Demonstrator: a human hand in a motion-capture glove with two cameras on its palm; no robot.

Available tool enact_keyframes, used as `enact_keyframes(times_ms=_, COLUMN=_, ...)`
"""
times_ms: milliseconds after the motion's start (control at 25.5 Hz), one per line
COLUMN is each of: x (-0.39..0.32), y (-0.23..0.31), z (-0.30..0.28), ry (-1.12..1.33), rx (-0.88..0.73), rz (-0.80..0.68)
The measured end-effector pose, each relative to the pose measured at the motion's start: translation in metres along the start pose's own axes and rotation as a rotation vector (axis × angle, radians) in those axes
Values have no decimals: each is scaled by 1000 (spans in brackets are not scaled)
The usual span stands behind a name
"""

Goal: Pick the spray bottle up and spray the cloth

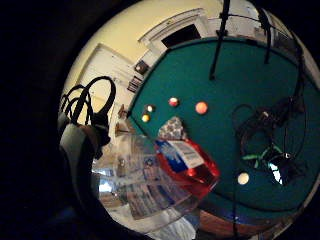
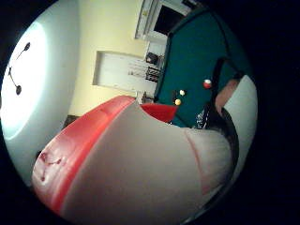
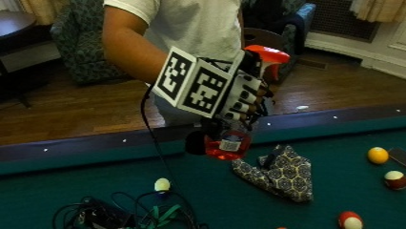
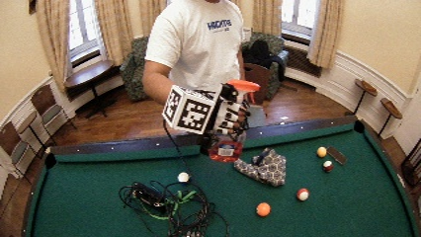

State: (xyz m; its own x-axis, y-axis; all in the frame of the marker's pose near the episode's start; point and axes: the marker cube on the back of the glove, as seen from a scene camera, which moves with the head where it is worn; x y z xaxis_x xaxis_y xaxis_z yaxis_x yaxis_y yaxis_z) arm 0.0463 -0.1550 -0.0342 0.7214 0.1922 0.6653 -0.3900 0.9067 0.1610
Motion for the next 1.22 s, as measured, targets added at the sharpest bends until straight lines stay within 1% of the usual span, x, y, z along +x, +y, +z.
enact_keyframes(times_ms=118, x=1, y=-10, z=29, ry=84, rx=-116, rz=37)
enact_keyframes(times_ms=314, x=18, y=-21, z=89, ry=294, rx=-372, rz=132)
enact_keyframes(times_ms=471, x=37, y=-31, z=134, ry=494, rx=-491, rz=209)
enact_keyframes(times_ms=706, x=65, y=-27, z=187, ry=708, rx=-667, rz=297)
enact_keyframes(times_ms=902, x=90, y=-20, z=205, ry=881, rx=-772, rz=373)
enact_keyframes(times_ms=1215, x=125, y=-8, z=202, ry=1116, rx=-864, rz=458)
